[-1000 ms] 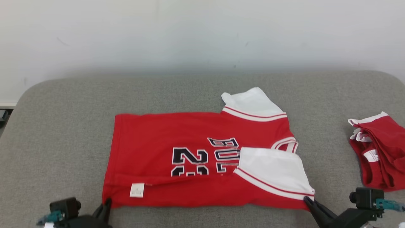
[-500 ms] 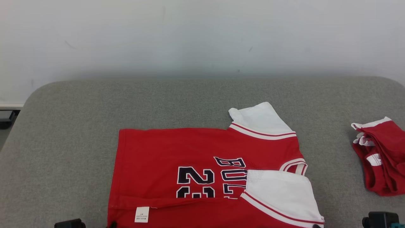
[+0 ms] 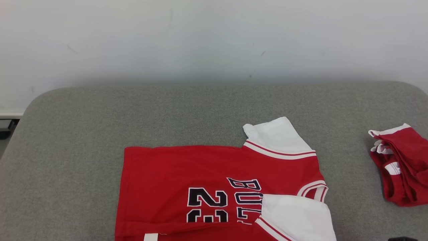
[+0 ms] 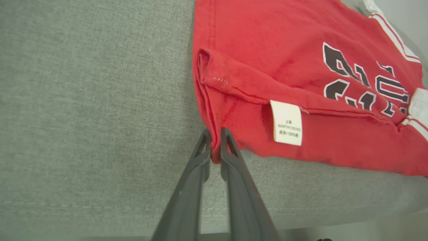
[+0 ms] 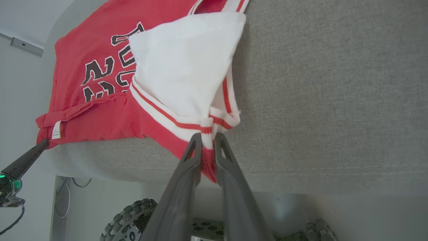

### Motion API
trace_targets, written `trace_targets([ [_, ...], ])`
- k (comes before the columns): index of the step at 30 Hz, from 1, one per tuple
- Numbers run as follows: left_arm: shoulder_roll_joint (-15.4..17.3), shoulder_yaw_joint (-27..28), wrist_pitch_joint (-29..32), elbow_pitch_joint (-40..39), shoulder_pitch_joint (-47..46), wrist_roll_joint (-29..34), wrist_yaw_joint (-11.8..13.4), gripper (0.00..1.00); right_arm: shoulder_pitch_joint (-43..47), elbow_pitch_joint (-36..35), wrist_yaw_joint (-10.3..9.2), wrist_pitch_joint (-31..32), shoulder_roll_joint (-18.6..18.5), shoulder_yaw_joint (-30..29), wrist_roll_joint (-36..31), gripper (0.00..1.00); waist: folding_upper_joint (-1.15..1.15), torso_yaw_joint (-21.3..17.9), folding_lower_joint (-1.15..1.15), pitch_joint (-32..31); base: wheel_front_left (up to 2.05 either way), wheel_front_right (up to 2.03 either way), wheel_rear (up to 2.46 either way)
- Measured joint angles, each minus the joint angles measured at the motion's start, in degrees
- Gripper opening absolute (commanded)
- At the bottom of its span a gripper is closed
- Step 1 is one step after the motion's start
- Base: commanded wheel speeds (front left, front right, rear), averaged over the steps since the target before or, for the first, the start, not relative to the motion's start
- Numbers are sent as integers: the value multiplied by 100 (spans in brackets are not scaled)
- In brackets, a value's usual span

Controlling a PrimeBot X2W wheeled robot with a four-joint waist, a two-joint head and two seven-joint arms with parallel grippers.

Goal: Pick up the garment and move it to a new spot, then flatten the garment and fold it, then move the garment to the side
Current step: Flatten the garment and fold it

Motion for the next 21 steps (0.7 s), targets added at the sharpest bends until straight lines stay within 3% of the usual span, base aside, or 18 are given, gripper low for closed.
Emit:
trace_targets([
  [11,20,200,79,-400,62,-13,264,100,-9,154,-233,-30,97,-200,-309,100,0,45,1,-126,0,0,0],
  [19,-47,610,-704,-1042,-91,162,698,100,-656,153,-300,-836,394,-278,-1029,100,0,64,1,-330,0,0,0],
  [21,-69,545,-881,-1193,-216,347,692,100,-816,203,-309,-1060,513,-216,-1154,100,0,62,0,-379,0,0,0],
])
